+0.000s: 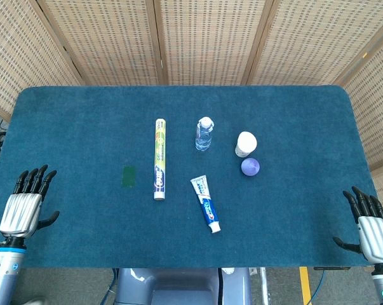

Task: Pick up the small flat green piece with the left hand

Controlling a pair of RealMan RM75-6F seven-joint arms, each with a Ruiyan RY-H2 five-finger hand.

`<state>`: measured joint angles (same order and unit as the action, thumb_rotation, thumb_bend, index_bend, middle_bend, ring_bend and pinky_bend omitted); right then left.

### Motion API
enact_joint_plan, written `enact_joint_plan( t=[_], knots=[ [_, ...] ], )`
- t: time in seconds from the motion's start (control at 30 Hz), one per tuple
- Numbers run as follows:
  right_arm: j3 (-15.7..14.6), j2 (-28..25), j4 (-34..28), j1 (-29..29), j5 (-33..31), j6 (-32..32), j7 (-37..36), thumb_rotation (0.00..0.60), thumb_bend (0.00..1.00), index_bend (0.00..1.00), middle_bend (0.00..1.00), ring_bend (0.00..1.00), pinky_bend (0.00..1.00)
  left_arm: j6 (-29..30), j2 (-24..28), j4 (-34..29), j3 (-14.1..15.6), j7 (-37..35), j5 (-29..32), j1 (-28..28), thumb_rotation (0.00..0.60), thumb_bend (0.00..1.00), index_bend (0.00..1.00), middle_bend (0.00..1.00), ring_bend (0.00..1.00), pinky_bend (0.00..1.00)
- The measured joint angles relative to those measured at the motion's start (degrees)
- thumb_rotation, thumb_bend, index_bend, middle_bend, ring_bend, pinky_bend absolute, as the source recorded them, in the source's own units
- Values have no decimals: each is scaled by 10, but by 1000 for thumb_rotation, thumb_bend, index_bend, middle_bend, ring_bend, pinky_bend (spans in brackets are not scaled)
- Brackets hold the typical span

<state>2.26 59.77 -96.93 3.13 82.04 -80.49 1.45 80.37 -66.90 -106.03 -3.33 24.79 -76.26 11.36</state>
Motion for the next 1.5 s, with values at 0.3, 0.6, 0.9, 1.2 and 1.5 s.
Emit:
enact_joint_plan(
  t=[0.3,0.6,0.9,1.2,1.5],
  knots=[
    [-1,-2,-4,-1,6,-4,-1,600,145,0,0,0,0,2,2,0,0,-2,0,-1,600,245,73,0,0,0],
    [0,-4,-5,-4,5,-9,-5,600,147,0,0,0,0,-1,0,3,0,-5,-5,0,600,245,73,0,0,0],
    [1,-3,-2,-2,4,-6,-5,600,145,0,0,0,0,-2,-3,5,0,0,-2,2,600,244,72,0,0,0],
    [0,-3,-3,-2,7,-6,-7,600,146,0,0,0,0,-2,-4,4,1,-1,-4,2,600,247,73,0,0,0],
    [-1,-6,-4,-3,10,-8,-13,600,147,0,0,0,0,-31,-16,16,-12,-5,19,20,600,277,71,0,0,0]
  ],
)
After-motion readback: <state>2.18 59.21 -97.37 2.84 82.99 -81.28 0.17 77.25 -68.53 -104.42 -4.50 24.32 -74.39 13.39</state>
